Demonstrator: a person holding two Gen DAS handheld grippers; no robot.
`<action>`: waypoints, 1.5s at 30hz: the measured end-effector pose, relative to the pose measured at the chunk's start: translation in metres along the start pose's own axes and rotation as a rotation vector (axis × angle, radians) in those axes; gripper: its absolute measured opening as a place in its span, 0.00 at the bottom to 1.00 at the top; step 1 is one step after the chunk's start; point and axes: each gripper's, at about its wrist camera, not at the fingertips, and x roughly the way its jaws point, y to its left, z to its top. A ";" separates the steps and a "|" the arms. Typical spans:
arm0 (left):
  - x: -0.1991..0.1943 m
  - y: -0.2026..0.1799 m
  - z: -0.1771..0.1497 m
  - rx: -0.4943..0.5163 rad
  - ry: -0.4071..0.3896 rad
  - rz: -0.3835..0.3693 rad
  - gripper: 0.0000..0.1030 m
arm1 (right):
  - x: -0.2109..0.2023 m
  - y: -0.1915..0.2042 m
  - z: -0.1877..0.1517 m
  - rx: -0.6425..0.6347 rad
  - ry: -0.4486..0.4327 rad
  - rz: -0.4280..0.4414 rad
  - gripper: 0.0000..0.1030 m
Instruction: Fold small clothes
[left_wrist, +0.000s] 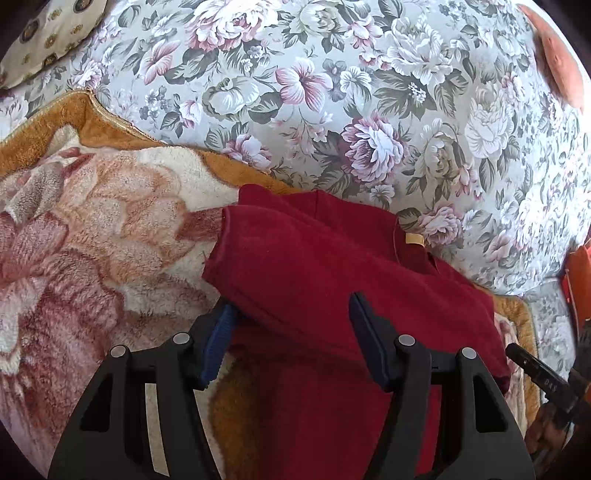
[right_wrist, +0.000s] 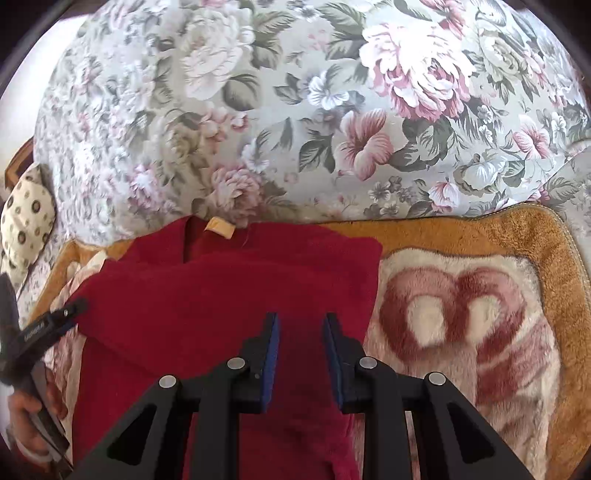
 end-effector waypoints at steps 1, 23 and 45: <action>-0.001 -0.001 -0.004 0.010 0.003 0.006 0.61 | -0.003 0.002 -0.009 -0.016 0.002 -0.008 0.22; -0.044 0.027 -0.069 -0.084 0.083 -0.004 0.62 | -0.020 -0.045 -0.054 0.209 -0.067 0.049 0.10; -0.114 0.020 -0.132 -0.036 0.171 -0.056 0.68 | -0.101 -0.001 -0.156 0.236 0.113 0.124 0.40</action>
